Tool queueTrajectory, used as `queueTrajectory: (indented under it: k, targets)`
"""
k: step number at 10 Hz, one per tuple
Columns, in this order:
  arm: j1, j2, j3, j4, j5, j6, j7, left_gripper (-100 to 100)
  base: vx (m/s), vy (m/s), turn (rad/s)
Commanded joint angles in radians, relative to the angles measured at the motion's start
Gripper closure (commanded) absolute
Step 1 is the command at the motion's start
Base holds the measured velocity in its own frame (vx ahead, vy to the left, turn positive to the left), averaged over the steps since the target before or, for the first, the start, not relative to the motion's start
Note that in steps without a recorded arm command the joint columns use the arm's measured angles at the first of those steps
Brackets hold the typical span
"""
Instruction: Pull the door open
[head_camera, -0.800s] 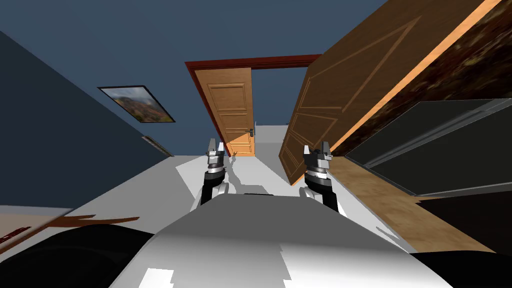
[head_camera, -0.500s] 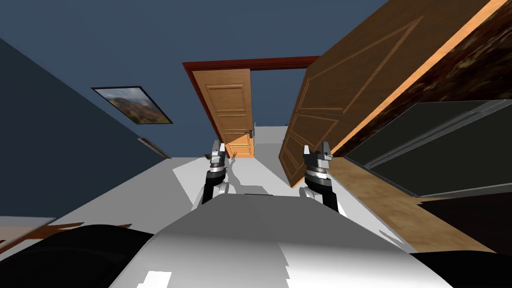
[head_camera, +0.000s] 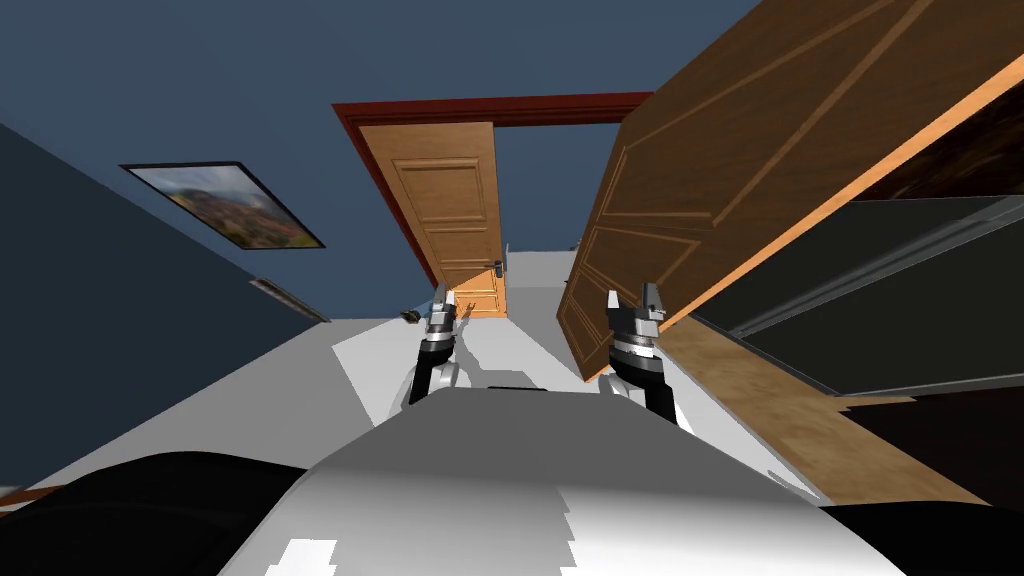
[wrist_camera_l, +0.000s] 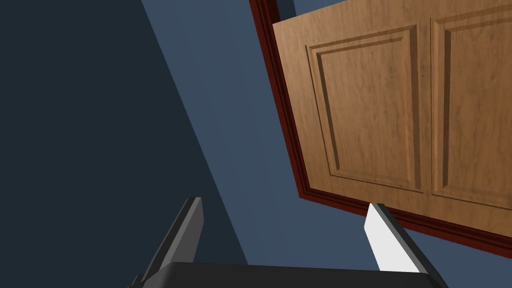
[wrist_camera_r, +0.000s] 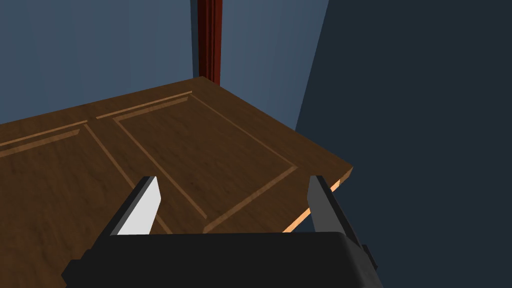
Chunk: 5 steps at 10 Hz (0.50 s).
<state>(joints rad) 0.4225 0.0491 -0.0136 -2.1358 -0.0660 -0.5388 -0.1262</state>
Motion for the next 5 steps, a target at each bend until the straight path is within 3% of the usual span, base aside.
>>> queueTrajectory:
  k: [1,4,5]
  targets:
    - [-0.019,0.012,0.002,0.045,0.008,0.014,0.012,-100,0.173,-0.012,-0.053]
    - [-0.053,0.033,0.015,0.118,0.024,0.031,0.032,-100,0.141,-0.01,-0.043]
    - [-0.053,0.033,0.015,0.118,0.024,0.031,0.032,-100,0.106,-0.005,-0.015]
